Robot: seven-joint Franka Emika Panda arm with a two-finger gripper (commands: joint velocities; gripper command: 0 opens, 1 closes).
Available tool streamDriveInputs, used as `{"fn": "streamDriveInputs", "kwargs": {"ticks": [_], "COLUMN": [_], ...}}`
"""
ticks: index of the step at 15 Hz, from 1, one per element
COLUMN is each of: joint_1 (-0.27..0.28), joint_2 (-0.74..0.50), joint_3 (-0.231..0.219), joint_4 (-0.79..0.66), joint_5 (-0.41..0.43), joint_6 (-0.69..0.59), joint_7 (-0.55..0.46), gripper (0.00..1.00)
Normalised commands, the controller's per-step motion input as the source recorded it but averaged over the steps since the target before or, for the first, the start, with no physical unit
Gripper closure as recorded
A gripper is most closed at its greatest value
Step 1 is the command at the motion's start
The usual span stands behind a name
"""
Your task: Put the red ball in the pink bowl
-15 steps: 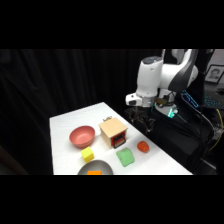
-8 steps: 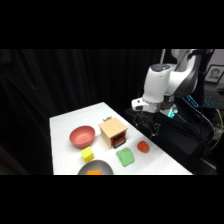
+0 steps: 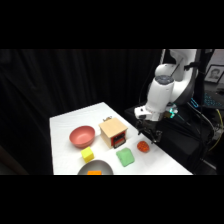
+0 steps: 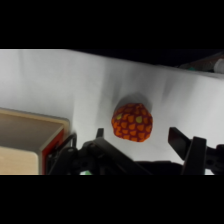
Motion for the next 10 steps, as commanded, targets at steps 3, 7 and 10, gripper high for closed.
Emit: {"fn": "streamDriveInputs", "kwargs": {"ticks": [3,7,10], "joint_1": [0.06,0.09,0.129], "joint_2": [0.25,0.28,0.28], "joint_3": [-0.084,-0.115,-0.123], "joint_4": [0.11,0.16,0.18], "joint_5": [-0.354,-0.286,-0.234], "joint_6": [0.23,0.18,0.17], "joint_7": [0.31,0.25,0.22], "gripper": [0.0,0.0,0.0]}}
